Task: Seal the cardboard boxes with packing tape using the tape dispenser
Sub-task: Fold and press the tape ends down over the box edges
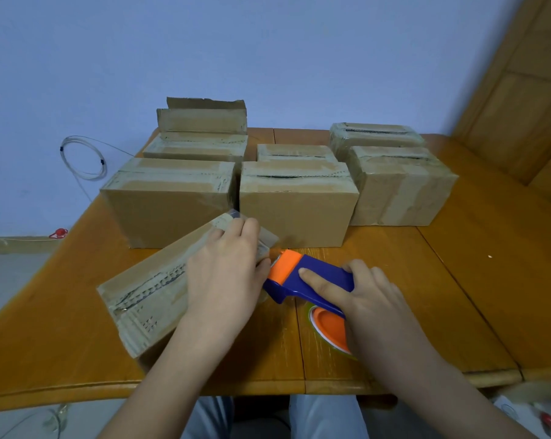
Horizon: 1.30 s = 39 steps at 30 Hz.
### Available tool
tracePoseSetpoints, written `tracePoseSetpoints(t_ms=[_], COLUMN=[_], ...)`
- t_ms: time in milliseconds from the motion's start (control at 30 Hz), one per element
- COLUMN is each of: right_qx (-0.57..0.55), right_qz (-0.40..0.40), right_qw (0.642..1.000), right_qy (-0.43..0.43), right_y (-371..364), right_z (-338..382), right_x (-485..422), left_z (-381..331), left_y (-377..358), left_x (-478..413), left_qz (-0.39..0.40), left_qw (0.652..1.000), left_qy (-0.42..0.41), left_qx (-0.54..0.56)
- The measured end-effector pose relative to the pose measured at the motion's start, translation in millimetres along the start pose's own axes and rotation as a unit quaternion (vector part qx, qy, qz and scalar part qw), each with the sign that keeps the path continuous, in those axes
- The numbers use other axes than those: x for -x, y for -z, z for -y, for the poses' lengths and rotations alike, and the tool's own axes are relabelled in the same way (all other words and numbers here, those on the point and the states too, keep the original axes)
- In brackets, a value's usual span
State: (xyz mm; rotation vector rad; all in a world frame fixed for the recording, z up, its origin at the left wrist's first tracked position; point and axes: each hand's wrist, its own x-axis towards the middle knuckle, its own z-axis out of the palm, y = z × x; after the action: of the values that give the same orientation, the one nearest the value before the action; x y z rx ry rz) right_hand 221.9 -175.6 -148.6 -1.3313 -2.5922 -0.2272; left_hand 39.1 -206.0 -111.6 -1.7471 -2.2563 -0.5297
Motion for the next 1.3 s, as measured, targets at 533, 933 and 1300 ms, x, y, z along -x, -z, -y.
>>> tracePoseSetpoints(t_ms=[533,933,1300], right_qx=[0.014,-0.41,-0.251], right_qz=[-0.054,0.188,0.163], right_qw=[0.998,0.875,0.938], right_qy=[-0.025,-0.173,-0.173], right_y=[38.6,-1.6,-21.9], right_z=[-40.0,-87.3,-99.8], right_x=[0.4,-43.0,-55.7], left_z=[5.1,31.7,63.5], left_y=[-3.2,0.8,9.1], left_x=[0.1,1.6,7.3], left_qz=[-0.016,0.0,0.117], left_qw=[1.0,0.99,0.93], left_qy=[-0.024,-0.13,-0.154], left_qx=[0.006,0.048,0.312])
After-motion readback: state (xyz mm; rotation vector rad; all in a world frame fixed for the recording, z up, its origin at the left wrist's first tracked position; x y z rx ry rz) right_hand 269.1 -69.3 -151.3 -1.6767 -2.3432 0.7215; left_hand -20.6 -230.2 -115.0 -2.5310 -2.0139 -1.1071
